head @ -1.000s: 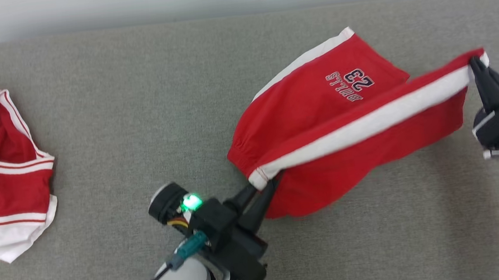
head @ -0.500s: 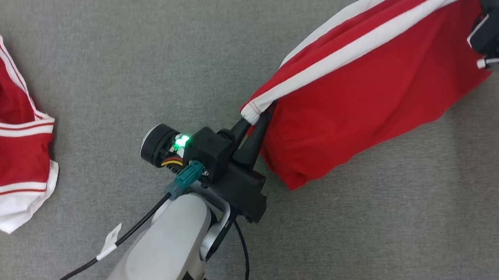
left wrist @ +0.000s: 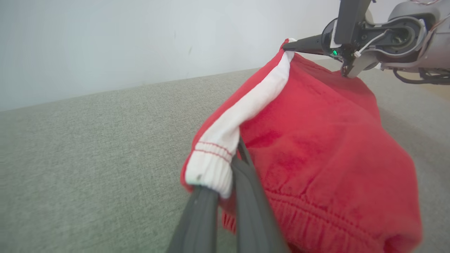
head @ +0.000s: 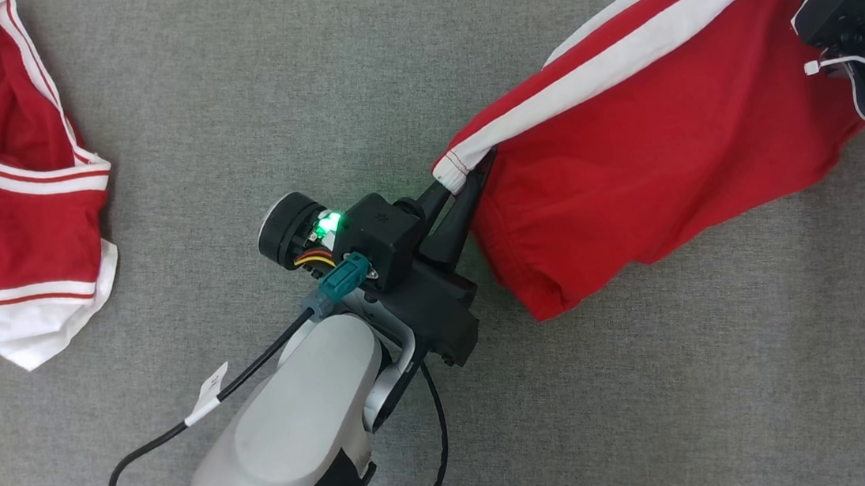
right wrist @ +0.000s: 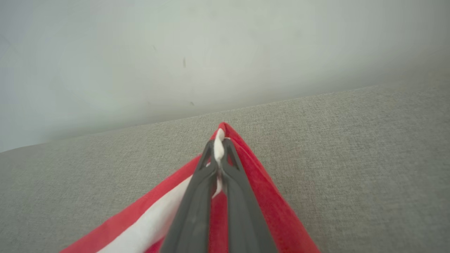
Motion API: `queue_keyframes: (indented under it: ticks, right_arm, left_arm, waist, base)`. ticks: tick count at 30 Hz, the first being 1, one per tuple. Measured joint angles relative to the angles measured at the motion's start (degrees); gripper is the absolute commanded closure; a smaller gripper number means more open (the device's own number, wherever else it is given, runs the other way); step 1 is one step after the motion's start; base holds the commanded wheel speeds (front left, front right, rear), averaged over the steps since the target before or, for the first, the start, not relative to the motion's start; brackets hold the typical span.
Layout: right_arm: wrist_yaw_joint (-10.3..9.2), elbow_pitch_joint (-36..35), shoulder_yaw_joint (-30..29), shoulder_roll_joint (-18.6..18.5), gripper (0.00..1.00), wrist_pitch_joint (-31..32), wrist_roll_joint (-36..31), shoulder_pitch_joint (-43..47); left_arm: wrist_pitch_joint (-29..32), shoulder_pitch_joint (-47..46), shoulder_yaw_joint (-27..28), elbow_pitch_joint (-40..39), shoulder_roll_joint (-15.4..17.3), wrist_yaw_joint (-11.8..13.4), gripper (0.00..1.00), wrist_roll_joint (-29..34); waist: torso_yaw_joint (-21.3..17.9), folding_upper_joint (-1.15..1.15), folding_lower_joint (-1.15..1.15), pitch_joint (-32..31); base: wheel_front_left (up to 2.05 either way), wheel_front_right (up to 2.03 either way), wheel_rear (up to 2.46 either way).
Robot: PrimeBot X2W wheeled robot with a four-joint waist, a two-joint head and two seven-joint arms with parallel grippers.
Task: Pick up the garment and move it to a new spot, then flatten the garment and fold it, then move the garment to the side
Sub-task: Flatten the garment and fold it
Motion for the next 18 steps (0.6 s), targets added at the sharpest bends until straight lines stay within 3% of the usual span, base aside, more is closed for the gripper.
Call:
queue_keyframes:
  ticks: [1,2,11,18]
  right_arm:
    - [0.0,0.0,0.0,0.0,0.0,0.0,0.0,0.0]
    - [0.0,0.53,0.16,-0.03,0.0,-0.46,0.41,-0.14]
    - [0.0,0.38,5.31,-1.32,0.0,-4.05,4.61,2.26]
    - [0.0,-2.07,9.94,-5.39,0.0,-5.84,8.86,8.7]
  left_arm:
    - [0.0,0.0,0.0,0.0,0.0,0.0,0.62,0.0]
    - [0.0,0.01,0.04,-0.03,-0.01,0.0,0.0,0.11]
    - [0.0,3.38,1.7,-0.55,-0.04,-0.09,0.0,-0.27]
    - [0.0,9.74,4.94,-3.15,0.53,0.44,0.0,1.08]
  waist:
    - [0.0,0.0,0.0,0.0]
    - [0.0,0.0,0.0,-0.13]
    - [-0.58,0.0,-0.01,-3.11]
    - [-0.8,-0.01,-0.02,-6.66]
  base:
    - [0.0,0.0,0.0]
    - [0.0,0.0,0.0]
    - [0.0,0.0,0.0]
    - [0.0,0.0,0.0]
